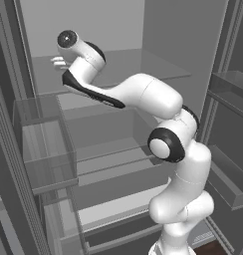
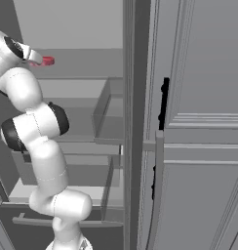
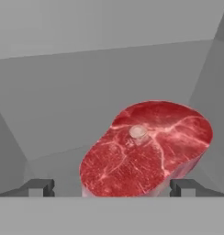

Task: Place one cucumber and one steak in each tupperware on the nearby counter, to pack two identical lunches.

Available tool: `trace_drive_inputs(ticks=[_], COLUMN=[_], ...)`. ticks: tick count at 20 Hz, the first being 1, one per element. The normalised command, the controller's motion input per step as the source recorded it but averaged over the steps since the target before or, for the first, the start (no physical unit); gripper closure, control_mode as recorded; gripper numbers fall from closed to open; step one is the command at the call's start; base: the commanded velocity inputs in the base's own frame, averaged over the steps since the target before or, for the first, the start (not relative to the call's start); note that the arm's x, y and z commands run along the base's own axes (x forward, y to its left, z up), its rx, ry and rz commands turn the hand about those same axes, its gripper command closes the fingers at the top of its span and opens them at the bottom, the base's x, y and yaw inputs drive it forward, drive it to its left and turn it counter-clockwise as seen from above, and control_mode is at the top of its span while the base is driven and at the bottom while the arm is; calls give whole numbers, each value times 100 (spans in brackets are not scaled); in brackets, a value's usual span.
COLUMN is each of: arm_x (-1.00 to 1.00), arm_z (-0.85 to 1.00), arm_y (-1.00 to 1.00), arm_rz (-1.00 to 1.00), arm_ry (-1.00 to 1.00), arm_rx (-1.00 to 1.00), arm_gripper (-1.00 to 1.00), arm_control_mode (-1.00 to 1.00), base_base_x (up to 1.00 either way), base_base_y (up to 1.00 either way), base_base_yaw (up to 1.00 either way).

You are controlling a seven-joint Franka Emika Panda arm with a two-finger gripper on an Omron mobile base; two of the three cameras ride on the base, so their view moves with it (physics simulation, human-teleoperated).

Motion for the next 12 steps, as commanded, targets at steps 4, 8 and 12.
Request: trace_drive_inputs(ticks=[4, 8, 12], arm_x=[-14, -27, -12], arm_z=[0, 36, -13], arm_y=[10, -19, -90], arm_rz=[-5, -1, 0], arm_ry=[-13, -16, -6], arm_rx=[0, 12, 27], arm_gripper=[-100, -100, -100], arm_control_mode=[-100, -100, -100], base_base_x=[0, 0, 0], base_base_y=[0, 0, 0], base_base_yaw=[0, 0, 0])
